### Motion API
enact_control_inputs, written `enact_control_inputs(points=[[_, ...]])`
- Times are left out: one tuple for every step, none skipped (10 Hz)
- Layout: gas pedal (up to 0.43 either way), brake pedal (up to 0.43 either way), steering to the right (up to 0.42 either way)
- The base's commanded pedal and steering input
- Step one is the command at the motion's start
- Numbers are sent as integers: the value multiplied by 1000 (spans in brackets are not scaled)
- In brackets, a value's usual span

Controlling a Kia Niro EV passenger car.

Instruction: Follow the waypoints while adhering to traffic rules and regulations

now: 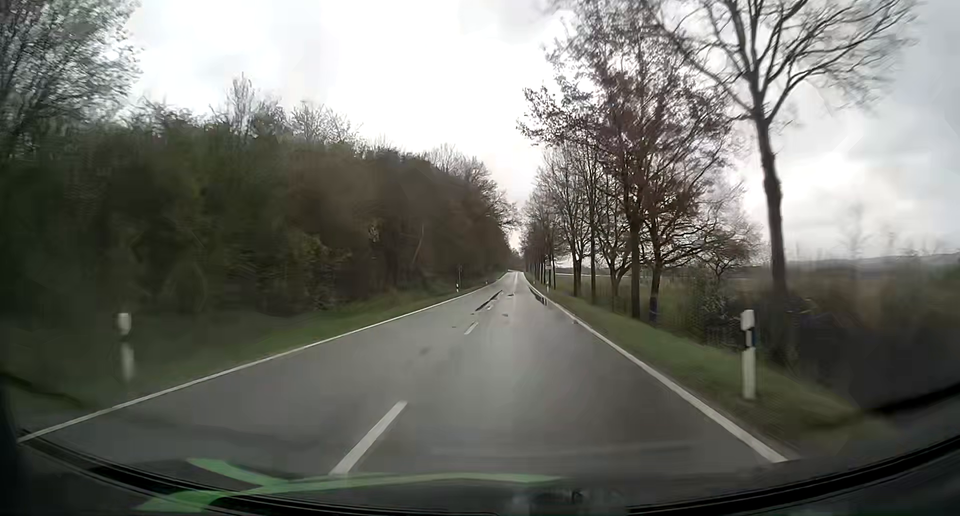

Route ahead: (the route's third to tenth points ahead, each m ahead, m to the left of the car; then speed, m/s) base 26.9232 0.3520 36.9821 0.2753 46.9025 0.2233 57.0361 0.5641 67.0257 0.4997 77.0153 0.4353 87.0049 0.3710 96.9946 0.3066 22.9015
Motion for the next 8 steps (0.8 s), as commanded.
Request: enact_control_inputs(points=[[150, 0, -1], [138, 0, -1], [118, 0, -1], [67, 0, -1], [59, 0, -1], [59, 0, -1], [67, 0, -1], [98, 0, -1]])
